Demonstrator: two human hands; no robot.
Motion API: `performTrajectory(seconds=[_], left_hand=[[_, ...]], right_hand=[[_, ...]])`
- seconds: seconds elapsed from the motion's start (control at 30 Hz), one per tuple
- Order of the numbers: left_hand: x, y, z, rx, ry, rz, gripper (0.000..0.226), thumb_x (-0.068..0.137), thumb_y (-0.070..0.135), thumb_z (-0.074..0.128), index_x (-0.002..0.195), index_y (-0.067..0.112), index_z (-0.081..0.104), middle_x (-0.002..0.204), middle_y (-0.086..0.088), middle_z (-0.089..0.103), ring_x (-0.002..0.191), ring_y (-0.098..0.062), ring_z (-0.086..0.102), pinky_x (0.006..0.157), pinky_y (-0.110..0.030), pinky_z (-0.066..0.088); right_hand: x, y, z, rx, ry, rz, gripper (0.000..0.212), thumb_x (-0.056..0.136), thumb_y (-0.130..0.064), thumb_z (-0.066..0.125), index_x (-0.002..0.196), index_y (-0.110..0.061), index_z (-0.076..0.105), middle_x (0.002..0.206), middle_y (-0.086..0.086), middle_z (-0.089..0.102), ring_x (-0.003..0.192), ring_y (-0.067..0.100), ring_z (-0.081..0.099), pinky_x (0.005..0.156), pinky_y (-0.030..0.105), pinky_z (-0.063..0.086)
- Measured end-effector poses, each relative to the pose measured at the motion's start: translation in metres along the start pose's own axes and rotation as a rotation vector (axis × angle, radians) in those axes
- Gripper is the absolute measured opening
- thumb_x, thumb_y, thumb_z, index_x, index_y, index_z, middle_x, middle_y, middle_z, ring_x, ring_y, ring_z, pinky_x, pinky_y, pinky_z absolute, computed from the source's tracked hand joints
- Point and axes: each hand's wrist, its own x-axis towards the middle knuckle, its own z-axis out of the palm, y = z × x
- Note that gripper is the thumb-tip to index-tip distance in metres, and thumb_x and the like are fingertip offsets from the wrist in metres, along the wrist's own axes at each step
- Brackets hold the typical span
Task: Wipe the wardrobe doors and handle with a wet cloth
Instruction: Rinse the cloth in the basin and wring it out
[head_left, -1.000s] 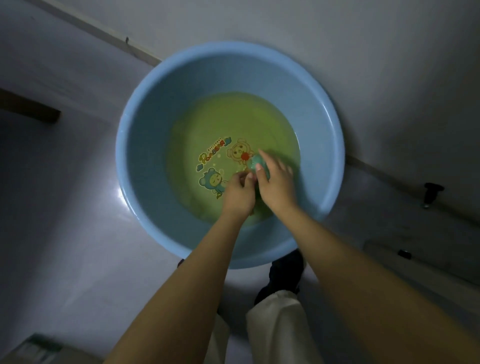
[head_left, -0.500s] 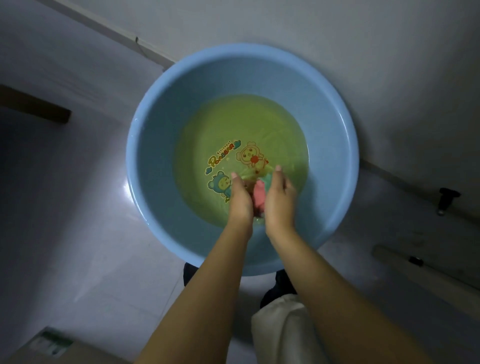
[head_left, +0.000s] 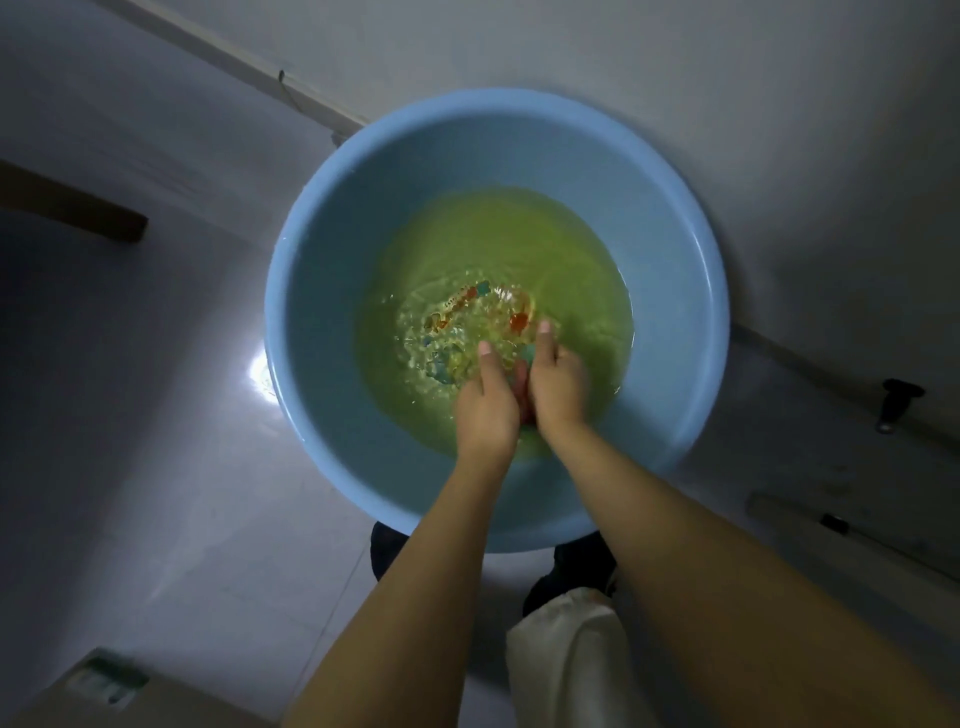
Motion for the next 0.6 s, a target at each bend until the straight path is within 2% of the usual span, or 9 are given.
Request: performTrajectory(seconds=[0.07, 0.13, 0.2, 0.23, 0.33, 0.4, 0.47, 0.5, 0.6], left_hand=[[0.007, -0.004, -0.005, 0.031, -0.004, -0.011, 0.053, 0.099, 0.052, 0.030, 0.111, 0.012, 0.063, 0.113, -0.012, 0.064, 0.108, -0.029, 0.060, 0.094, -0.039, 0.046], [0.018, -0.012, -0.012, 0.032, -0.016, -0.046, 0.045, 0.084, 0.056, 0.052, 0.104, 0.016, 0.060, 0.114, -0.013, 0.064, 0.107, -0.033, 0.061, 0.095, -0.048, 0.048], [0.043, -0.042, -0.019, 0.019, 0.005, -0.071, 0.041, 0.058, 0.059, 0.066, 0.084, 0.027, 0.060, 0.109, -0.017, 0.064, 0.100, -0.034, 0.063, 0.089, -0.054, 0.051], [0.056, -0.059, -0.021, 0.031, 0.010, -0.089, 0.040, 0.054, 0.058, 0.066, 0.082, 0.030, 0.060, 0.113, -0.017, 0.062, 0.103, -0.033, 0.062, 0.093, -0.053, 0.049], [0.044, -0.044, -0.027, 0.103, -0.027, -0.029, 0.048, 0.072, 0.053, 0.058, 0.112, 0.027, 0.063, 0.134, -0.014, 0.050, 0.124, -0.028, 0.049, 0.109, -0.045, 0.036], [0.031, -0.028, -0.028, 0.139, -0.100, 0.058, 0.062, 0.080, 0.062, 0.044, 0.129, 0.025, 0.058, 0.142, -0.007, 0.046, 0.132, -0.020, 0.041, 0.114, -0.043, 0.028], [0.018, -0.012, -0.028, 0.047, -0.162, 0.063, 0.071, 0.082, 0.073, 0.031, 0.127, 0.025, 0.060, 0.137, -0.002, 0.054, 0.128, -0.014, 0.047, 0.112, -0.042, 0.032], [0.013, -0.006, -0.028, -0.017, -0.180, 0.031, 0.070, 0.086, 0.072, 0.026, 0.120, 0.023, 0.064, 0.125, -0.001, 0.063, 0.118, -0.012, 0.056, 0.108, -0.040, 0.038], [0.003, 0.008, -0.026, -0.185, -0.202, 0.013, 0.056, 0.101, 0.052, 0.021, 0.092, 0.019, 0.065, 0.084, 0.004, 0.073, 0.083, -0.007, 0.067, 0.084, -0.030, 0.052]], right_hand=[[0.005, 0.008, -0.003, 0.041, 0.029, 0.081, 0.050, 0.101, -0.043, 0.035, 0.102, -0.002, 0.064, 0.101, 0.018, 0.066, 0.097, 0.032, 0.060, 0.077, 0.031, 0.043], [0.008, 0.017, -0.005, 0.031, -0.056, 0.112, 0.043, 0.100, -0.040, 0.042, 0.114, -0.002, 0.058, 0.104, 0.015, 0.063, 0.100, 0.030, 0.058, 0.072, 0.029, 0.041], [0.005, 0.023, -0.006, -0.021, -0.118, 0.118, 0.035, 0.099, -0.036, 0.047, 0.111, -0.005, 0.056, 0.097, 0.010, 0.059, 0.090, 0.023, 0.054, 0.066, 0.026, 0.036], [0.005, 0.024, -0.006, -0.015, -0.098, 0.126, 0.033, 0.099, -0.035, 0.048, 0.111, -0.005, 0.056, 0.098, 0.010, 0.060, 0.088, 0.021, 0.053, 0.068, 0.026, 0.036], [0.001, 0.016, -0.004, 0.120, -0.050, 0.192, 0.026, 0.100, -0.034, 0.046, 0.104, -0.010, 0.055, 0.104, 0.011, 0.062, 0.092, 0.023, 0.055, 0.083, 0.037, 0.049], [-0.006, 0.003, -0.004, 0.263, -0.103, 0.224, 0.021, 0.101, -0.037, 0.043, 0.093, -0.020, 0.053, 0.101, 0.006, 0.062, 0.099, 0.024, 0.059, 0.094, 0.046, 0.049], [-0.016, -0.011, -0.006, 0.473, -0.164, 0.221, 0.022, 0.102, -0.036, 0.039, 0.094, -0.021, 0.053, 0.104, 0.009, 0.063, 0.099, 0.024, 0.063, 0.093, 0.044, 0.050], [-0.021, -0.018, -0.009, 0.613, -0.222, 0.237, 0.026, 0.102, -0.035, 0.037, 0.101, -0.016, 0.053, 0.105, 0.013, 0.063, 0.095, 0.024, 0.064, 0.088, 0.040, 0.053], [-0.035, -0.034, -0.020, 0.977, -0.358, 0.304, 0.043, 0.099, -0.040, 0.038, 0.115, -0.004, 0.052, 0.115, 0.024, 0.062, 0.100, 0.032, 0.065, 0.085, 0.039, 0.055]])
